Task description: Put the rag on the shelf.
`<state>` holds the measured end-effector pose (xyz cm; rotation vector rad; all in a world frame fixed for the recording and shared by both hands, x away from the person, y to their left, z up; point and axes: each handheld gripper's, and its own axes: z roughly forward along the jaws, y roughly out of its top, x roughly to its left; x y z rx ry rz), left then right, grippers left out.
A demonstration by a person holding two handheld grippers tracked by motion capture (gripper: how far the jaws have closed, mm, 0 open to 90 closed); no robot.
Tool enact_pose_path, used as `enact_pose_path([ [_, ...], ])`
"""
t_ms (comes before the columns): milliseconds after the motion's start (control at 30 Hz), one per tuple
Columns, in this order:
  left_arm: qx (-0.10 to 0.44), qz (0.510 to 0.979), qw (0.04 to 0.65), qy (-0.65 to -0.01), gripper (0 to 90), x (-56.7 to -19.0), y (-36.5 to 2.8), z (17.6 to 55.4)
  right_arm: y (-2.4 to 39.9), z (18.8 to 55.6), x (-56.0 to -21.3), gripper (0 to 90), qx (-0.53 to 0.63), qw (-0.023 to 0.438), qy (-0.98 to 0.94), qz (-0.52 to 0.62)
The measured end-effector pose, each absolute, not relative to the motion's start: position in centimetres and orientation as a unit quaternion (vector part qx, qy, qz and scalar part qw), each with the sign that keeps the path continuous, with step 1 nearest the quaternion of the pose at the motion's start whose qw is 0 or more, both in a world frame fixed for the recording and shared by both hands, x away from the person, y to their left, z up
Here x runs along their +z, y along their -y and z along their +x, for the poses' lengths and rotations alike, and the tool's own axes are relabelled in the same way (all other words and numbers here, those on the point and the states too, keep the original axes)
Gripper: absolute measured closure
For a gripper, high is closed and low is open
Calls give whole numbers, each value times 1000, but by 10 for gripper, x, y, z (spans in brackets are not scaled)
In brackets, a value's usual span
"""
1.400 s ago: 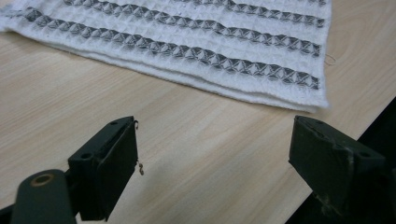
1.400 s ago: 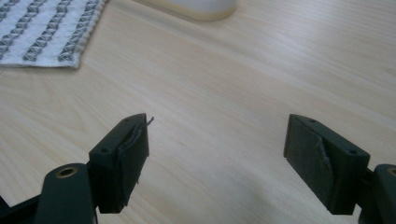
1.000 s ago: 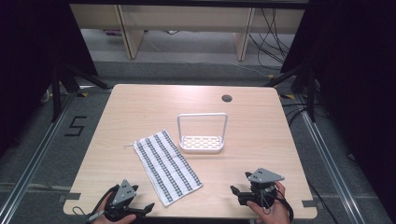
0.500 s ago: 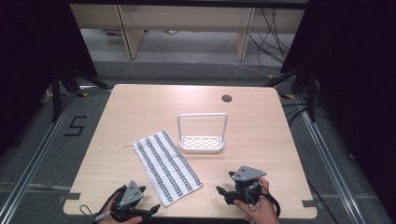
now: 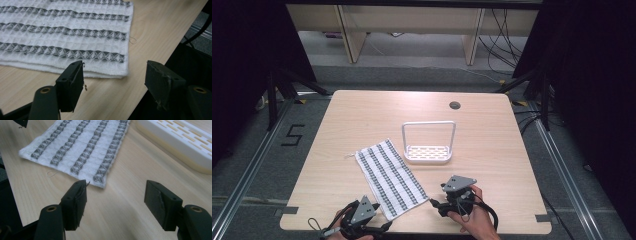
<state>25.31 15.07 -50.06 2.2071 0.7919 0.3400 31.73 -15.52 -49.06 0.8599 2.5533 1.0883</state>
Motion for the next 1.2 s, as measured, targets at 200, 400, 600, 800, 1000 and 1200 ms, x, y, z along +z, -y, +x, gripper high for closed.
enact_pose_path([
  [200,132,875,364,-291,384,-502,-141,254,143,324,-494,373,372,118,-875,286],
  [400,138,879,358,-282,443,-502,-136,257,134,329,-495,392,366,110,-880,283],
  [600,137,885,346,-281,465,-502,-136,259,124,332,-497,415,361,100,-884,280],
  [800,137,883,343,-290,504,-505,-138,262,118,337,-502,439,359,108,-889,264],
  [1000,144,893,326,-275,571,-508,-138,264,117,336,-502,461,347,100,-892,270],
  [1200,141,896,323,-270,709,-507,-136,265,115,335,-507,526,342,99,-892,277],
])
